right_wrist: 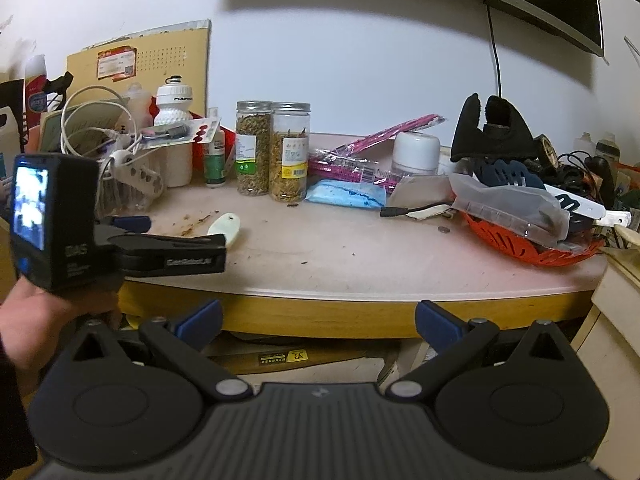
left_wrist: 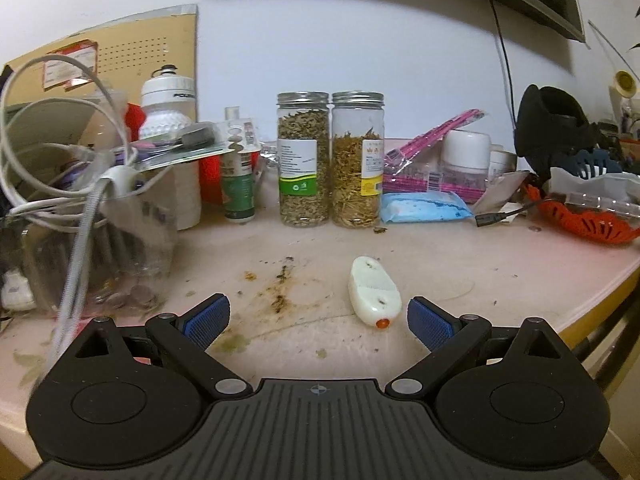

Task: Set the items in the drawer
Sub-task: 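Close the left gripper around the white plastic item with orange tip, then carry the white item with the left gripper down over the open drawer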

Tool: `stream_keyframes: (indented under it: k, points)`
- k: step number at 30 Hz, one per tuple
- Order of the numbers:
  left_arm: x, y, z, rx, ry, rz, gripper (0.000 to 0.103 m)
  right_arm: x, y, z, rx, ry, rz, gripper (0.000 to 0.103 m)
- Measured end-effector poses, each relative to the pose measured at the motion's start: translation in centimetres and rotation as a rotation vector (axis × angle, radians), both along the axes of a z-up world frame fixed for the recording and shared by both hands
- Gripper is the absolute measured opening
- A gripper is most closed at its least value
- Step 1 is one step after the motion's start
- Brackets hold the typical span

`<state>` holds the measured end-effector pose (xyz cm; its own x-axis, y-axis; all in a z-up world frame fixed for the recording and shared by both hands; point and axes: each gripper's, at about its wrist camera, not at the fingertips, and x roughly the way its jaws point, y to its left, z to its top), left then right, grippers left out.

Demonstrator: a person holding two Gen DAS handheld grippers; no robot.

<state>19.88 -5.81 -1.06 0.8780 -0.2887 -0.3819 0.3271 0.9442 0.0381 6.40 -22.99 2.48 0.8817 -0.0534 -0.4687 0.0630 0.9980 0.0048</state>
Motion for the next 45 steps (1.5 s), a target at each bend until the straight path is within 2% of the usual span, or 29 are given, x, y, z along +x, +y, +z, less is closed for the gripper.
stream_keyframes:
  k: [11, 12, 13, 15, 17, 22, 29, 37, 45]
  points:
    - [1.6, -1.8, -1.0, 0.014, 0.003, -0.030, 0.097, 0.5, -0.4, -0.5, 0.022, 0.034, -0.004, 0.103]
    - [1.6, -1.9, -1.1, 0.016, 0.001, -0.034, 0.087, 0.5, -0.4, -0.6, 0.026, 0.037, -0.006, 0.103]
    - [1.5, -1.9, -1.1, 0.012, -0.004, -0.044, 0.062, 0.6, -0.5, -0.6, 0.028, 0.040, -0.007, 0.103]
    - [1.4, -2.1, -1.0, 0.023, -0.017, -0.048, 0.029, 0.6, -0.5, -0.6, 0.029, 0.042, -0.005, 0.103]
    - [1.3, -2.4, -0.9, 0.044, -0.023, -0.038, 0.029, 0.6, -0.4, -0.7, 0.029, 0.043, -0.003, 0.103]
    - [1.1, -2.1, -0.9, 0.039, -0.026, -0.026, 0.029, 0.6, -0.4, -0.7, 0.028, 0.046, 0.004, 0.103]
    - [0.2, -1.5, 0.0, 0.008, -0.018, -0.029, 0.029, 0.8, -0.3, -0.8, 0.028, 0.048, 0.004, 0.103]
    - [-2.9, -0.9, 1.2, 0.012, -0.006, -0.037, 0.029, 0.8, -0.9, -1.4, 0.029, 0.067, -0.018, 0.103]
    - [-7.4, 0.4, 1.7, -0.027, 0.045, -0.022, 0.029, 0.7, -0.9, -1.6, 0.020, 0.072, -0.022, 0.103]
